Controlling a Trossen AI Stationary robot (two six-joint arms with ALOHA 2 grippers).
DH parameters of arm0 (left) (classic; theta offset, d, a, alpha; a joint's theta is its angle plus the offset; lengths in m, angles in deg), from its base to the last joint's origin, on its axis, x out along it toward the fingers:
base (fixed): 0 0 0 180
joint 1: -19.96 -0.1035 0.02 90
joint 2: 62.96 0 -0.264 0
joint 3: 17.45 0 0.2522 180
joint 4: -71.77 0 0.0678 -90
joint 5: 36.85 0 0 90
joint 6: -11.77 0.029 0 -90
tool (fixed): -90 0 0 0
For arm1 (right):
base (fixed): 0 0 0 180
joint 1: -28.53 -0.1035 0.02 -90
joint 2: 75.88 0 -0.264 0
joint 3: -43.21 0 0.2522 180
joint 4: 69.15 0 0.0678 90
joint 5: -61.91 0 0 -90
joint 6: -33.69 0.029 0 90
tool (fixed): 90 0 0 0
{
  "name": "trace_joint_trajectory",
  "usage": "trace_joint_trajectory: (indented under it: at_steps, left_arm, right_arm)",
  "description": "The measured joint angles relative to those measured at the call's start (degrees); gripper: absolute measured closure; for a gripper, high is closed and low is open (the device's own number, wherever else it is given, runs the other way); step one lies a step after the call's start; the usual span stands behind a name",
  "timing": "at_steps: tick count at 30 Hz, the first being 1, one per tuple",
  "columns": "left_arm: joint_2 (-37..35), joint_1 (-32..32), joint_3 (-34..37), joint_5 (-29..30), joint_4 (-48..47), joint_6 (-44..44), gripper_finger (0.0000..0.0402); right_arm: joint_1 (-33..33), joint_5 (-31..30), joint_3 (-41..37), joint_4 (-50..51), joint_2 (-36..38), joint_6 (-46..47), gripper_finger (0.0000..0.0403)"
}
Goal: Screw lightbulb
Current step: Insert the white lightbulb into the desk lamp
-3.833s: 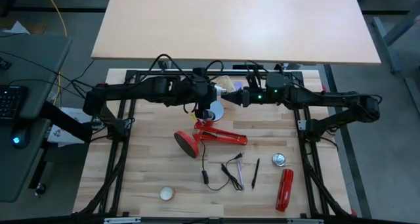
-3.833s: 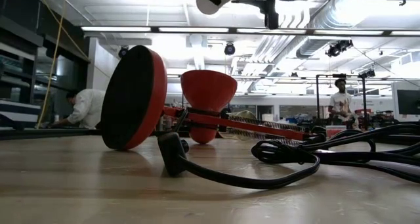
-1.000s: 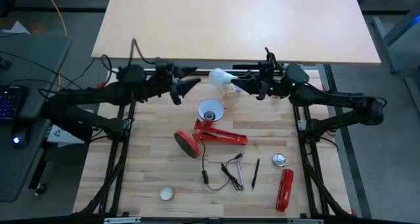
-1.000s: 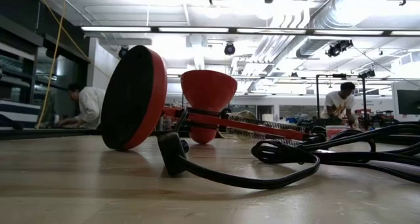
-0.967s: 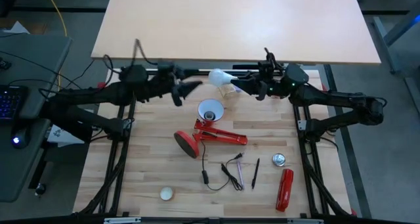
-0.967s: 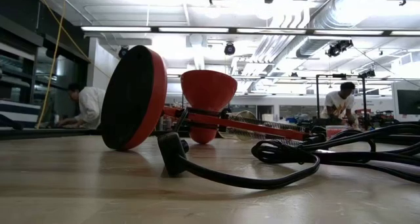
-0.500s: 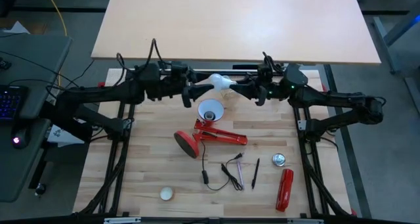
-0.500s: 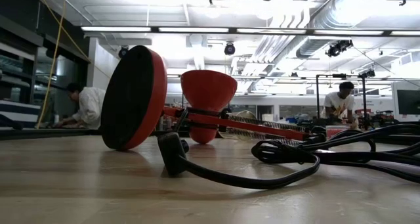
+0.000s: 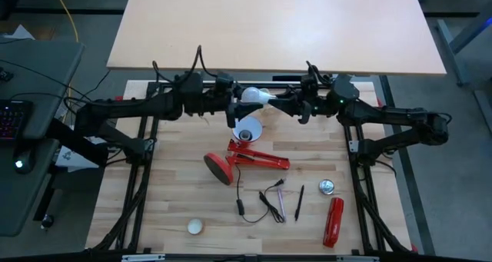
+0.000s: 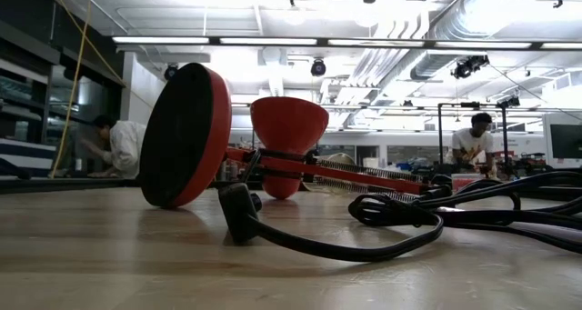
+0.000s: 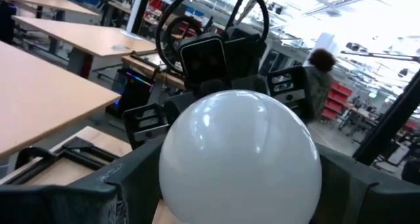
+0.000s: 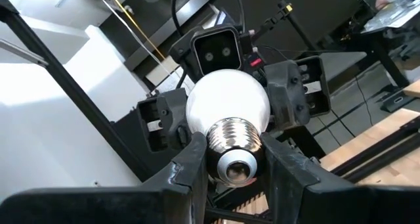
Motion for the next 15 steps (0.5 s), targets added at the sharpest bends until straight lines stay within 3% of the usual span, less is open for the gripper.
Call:
trace_joint_trajectory:
  at_steps: [15]
  left_arm:
    - [0.1,0.0,0.0,-0.7,1.1,2.5,0.0124]
  right_arm:
    - [0.0,2.1,0.0,0.1,0.0,-0.9,0.03]
